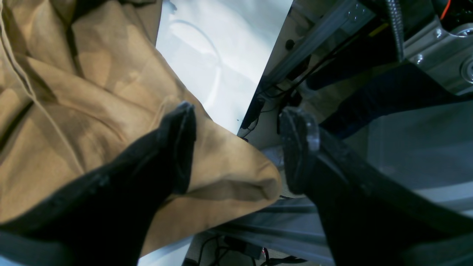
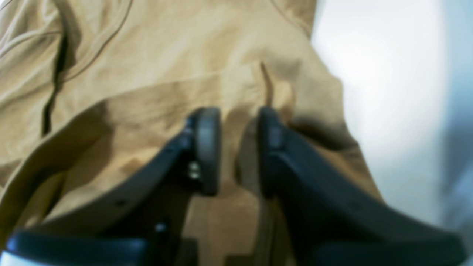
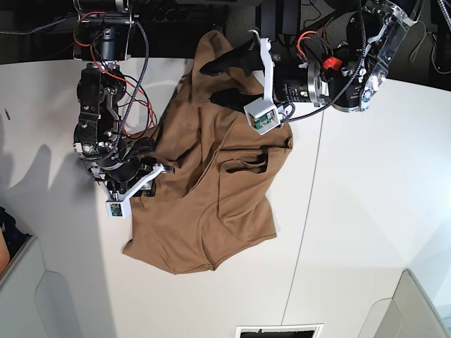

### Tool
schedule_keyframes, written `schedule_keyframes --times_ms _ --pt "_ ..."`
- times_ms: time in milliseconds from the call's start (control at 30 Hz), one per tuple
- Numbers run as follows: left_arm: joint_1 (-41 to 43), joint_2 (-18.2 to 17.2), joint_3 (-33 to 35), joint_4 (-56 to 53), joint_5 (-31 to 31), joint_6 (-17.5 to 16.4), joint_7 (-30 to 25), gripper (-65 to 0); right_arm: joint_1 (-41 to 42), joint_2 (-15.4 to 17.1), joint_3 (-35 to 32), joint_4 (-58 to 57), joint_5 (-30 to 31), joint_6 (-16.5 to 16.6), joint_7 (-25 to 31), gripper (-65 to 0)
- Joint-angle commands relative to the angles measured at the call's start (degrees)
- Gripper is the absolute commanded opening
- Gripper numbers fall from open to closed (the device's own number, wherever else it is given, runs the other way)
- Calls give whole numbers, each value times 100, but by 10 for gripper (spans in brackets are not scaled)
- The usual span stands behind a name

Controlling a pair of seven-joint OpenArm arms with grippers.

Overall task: Layout the t-shirt on the table in an organized manner, then fold the t-shirt properly
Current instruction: 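Hold the shirt with both grippers, adjusting the right gripper's grip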

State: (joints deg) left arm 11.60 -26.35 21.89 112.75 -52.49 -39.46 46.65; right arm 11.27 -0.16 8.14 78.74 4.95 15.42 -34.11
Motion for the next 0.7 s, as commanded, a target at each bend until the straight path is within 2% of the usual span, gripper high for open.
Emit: schedule_keyframes --times_ms 0,200,267,667 --pt "-48 -15 -22 87 -125 -54 -144 -260 87 0 -2 90 46 20 111 -543" --pt "-48 -17 -22 87 -125 -54 -142 -260 -103 0 0 83 42 -44 131 -565" --pt "-48 -17 -22 87 -125 -54 -142 -260 -153 0 0 83 31 -63 151 -650" --pt "-48 -17 -22 87 -125 -54 -142 -260 -160 0 0 374 -2 -61 144 -650"
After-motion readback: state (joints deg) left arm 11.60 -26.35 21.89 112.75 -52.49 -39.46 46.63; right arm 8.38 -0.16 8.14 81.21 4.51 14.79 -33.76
